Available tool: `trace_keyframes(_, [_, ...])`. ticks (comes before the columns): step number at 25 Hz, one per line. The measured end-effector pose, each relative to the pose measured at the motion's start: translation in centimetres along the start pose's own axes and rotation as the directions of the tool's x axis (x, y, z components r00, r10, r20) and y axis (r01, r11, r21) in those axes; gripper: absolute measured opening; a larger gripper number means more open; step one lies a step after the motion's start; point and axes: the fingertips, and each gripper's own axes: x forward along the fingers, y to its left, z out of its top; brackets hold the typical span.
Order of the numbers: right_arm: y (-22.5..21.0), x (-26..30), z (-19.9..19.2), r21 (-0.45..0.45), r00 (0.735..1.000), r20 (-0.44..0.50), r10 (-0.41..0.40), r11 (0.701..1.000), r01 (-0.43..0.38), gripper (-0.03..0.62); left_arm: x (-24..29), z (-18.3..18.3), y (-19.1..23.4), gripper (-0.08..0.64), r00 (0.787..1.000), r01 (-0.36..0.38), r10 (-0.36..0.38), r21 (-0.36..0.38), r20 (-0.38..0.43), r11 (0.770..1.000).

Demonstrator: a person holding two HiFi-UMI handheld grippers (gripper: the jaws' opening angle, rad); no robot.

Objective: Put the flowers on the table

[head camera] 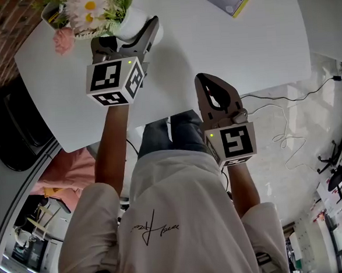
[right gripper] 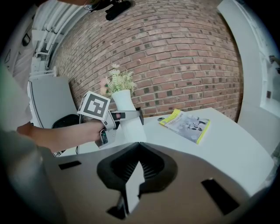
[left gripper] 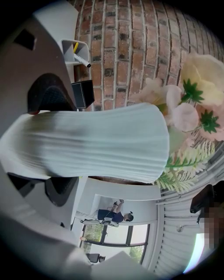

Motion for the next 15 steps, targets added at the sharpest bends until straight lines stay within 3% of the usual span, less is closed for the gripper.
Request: trace_keyframes(15, [-2.0,-0.4,-1.6,0.017,0.999,-0.046,-0.004,1.0,0.005,0.025,2.9,0.1,-0.6,0.42,1.0,-0.005,0.004,0.027,0.021,1.0])
